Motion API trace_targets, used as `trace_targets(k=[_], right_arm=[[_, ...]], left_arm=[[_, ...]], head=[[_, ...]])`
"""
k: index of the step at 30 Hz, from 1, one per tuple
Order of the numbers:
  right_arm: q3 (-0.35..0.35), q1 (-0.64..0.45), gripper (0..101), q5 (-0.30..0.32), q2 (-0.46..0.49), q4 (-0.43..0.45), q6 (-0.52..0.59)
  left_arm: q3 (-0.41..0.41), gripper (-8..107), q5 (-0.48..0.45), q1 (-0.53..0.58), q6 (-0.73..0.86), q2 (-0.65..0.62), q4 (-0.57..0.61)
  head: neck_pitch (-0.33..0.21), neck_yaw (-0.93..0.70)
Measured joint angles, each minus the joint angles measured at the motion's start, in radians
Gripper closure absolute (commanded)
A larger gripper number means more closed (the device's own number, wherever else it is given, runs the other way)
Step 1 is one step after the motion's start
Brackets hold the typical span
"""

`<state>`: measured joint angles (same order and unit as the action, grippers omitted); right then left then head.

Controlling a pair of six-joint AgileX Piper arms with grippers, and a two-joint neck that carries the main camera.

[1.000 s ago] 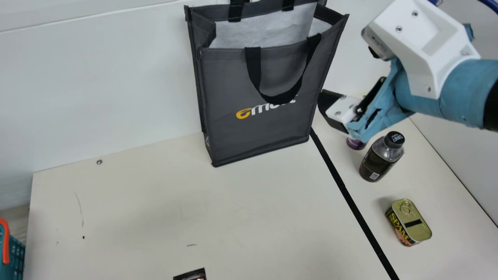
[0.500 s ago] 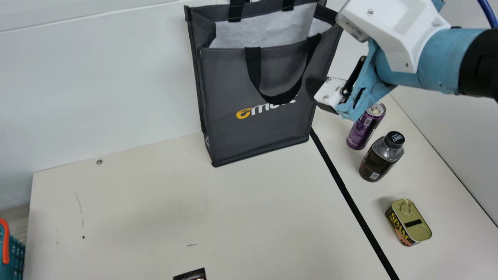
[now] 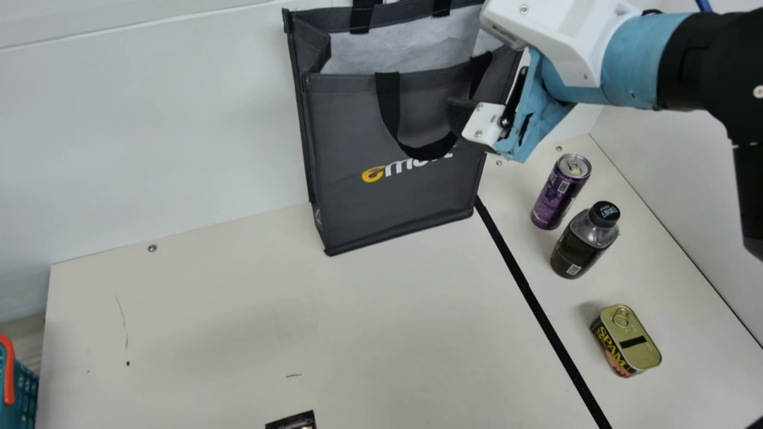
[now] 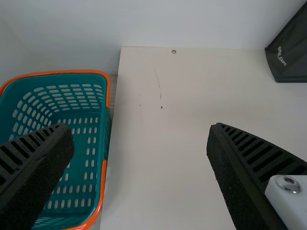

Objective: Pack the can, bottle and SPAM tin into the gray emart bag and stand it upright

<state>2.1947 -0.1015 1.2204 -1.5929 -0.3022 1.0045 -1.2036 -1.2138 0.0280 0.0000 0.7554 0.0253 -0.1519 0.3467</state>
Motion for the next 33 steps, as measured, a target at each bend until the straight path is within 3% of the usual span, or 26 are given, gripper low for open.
trace_targets(k=[19, 32, 33], right_arm=[[0.057, 0.029, 6, -0.002, -0.134, -0.073, 0.131], [-0.004, 0.048, 6, -0.001, -0.179, -0.119, 0.182], [-0.010, 0.049, 13, -0.001, -0.181, -0.123, 0.185]], left_arm=[[0.000, 9, 0.000, 0.000, 0.000, 0.000, 0.000], [0.000, 9, 0.000, 0.000, 0.000, 0.000, 0.000], [0.000, 9, 0.000, 0.000, 0.000, 0.000, 0.000]], head=[[0.000, 0.002], [0.000, 0.000], [0.000, 0.002]])
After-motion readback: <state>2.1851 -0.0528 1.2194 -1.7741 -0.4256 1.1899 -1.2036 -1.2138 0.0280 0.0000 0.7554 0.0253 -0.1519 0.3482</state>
